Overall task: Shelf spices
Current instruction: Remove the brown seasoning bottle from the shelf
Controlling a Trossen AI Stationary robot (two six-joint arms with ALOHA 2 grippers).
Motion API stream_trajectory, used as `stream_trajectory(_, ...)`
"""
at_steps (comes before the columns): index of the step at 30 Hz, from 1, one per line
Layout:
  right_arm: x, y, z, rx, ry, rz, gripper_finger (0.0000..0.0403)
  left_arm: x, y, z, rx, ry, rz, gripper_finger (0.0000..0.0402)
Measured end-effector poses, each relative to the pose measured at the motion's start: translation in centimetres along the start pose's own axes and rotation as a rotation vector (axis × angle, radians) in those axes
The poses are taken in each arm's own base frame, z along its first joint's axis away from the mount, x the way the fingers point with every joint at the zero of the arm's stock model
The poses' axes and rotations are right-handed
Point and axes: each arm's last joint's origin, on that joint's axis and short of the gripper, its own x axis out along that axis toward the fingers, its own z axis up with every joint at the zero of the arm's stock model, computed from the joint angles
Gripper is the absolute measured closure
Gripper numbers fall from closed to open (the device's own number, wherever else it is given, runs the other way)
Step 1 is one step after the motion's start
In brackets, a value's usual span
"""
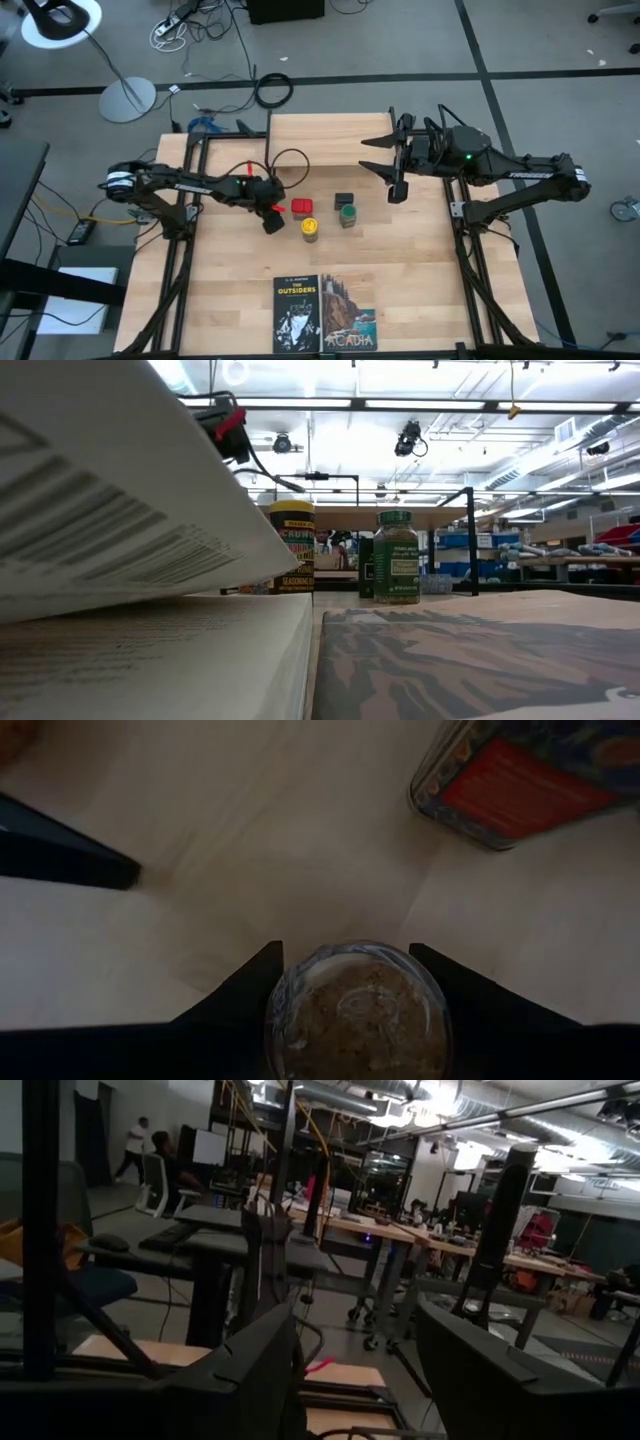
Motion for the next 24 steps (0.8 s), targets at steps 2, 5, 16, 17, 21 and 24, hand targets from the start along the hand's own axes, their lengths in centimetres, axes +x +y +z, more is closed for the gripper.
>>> stream_trajectory(2, 0.1, 0.0, 0.0, -0.004, -0.001, 0.0, 0.0195, 0.2, 0.0, 0.0, -0.011, 0.002, 0.001, 0.0223)
stream_trajectory(5, 0.1, 0.0, -0.1, -0.005, 0.0, 0.0, 0.0195, 0.4, -0.1, 0.1, -0.023, -0.01, 0.005, 0.0223)
stream_trajectory(16, 0.1, 0.0, 0.2, -0.015, -0.026, -0.007, 0.0195, 0.3, -0.3, 0.3, -0.07, -0.027, -0.002, 0.0163)
stream_trajectory(17, 0.1, 0.0, 0.2, -0.018, -0.028, -0.008, 0.0195, 0.3, -0.4, 0.2, -0.07, -0.027, -0.005, 0.0162)
stream_trajectory(21, 0.1, -0.1, 0.3, -0.028, -0.032, -0.009, 0.0195, 0.2, -0.8, 0.1, -0.068, -0.03, -0.01, 0.0161)
stream_trajectory(24, 0.1, -0.1, 0.3, -0.029, -0.032, -0.01, 0.0195, -0.5, -1.1, 0.2, -0.063, -0.061, -0.014, 0.016)
